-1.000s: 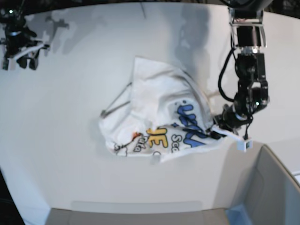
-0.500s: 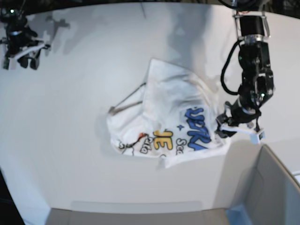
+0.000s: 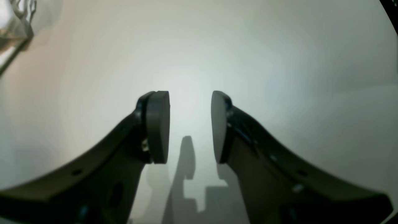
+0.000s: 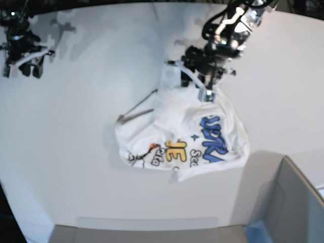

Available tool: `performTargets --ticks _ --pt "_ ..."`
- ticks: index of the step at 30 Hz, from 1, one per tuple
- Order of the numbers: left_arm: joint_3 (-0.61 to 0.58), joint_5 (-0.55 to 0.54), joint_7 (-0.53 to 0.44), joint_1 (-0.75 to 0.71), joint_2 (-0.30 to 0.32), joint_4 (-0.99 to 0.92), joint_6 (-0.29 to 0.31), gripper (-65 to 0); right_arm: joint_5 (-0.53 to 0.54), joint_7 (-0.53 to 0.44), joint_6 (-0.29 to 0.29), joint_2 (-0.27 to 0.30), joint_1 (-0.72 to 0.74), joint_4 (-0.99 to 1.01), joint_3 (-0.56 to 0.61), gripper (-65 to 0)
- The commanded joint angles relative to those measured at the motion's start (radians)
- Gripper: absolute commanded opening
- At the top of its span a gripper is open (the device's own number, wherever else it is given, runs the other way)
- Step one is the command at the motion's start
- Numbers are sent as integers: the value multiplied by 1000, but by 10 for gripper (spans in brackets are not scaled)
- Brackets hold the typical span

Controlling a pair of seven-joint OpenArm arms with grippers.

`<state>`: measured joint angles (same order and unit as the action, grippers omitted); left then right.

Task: Layout the t-shirt on the table in an organized manner, then fold the t-shirt properly
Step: 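Release the shirt and move the left gripper to another edge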

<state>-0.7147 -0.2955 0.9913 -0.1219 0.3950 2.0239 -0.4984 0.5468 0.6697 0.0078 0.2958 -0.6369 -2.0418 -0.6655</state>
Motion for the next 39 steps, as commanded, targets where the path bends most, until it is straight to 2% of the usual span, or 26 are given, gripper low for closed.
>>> performTargets --ticks 1,2,4,5,8,12,17,21,29,31,33,35,37,39 --pt "-70 55 -7 1 2 16 -58 -408 -3 -21 1 12 -7 -15 -7 -422" --pt "-142 118 -4 6 0 8 -115 -392 -3 -21 1 12 -7 -15 -7 -422" --pt "-256 203 31 17 -1 -9 -191 -347 -3 -21 1 13 -10 -15 -7 -422" --pt "-302 232 68 31 -5 -19 -200 -328 -3 -21 1 15 -11 -13 -7 -422" --pt "-357 266 136 52 -38 -35 -200 -311 -3 -21 1 16 -11 -13 -9 -422" --pt "-354 266 145 57 -71 -39 -200 -311 -3 -21 1 16 -10 -13 -7 -422" --pt "-354 267 145 113 -98 -62 -200 -311 -3 -21 1 13 -10 -13 -7 -422" --pt "-352 267 142 156 -110 -154 -200 -311 -3 -21 1 15 -11 0 -7 -422" --pt "-352 269 68 204 -136 -363 -200 -316 -3 -21 1 13 -8 19 -7 -422" --pt "-352 269 56 206 -135 -388 -200 -346 -3 -21 1 13 -8 19 -7 -422" --pt "-345 269 54 206 -133 -395 -200 -422 -3 -21 1 13 -8 19 -7 -422" --pt "-288 269 48 202 -135 -389 -200 -547 -3 -21 1 13 -7 19 -7 -422" --pt "-222 269 47 198 -135 -378 -200 -644 -3 -23 1 10 -5 19 -6 -422" --pt "-158 267 54 196 -135 -346 -200 -650 -3 -23 1 10 2 19 11 -422"
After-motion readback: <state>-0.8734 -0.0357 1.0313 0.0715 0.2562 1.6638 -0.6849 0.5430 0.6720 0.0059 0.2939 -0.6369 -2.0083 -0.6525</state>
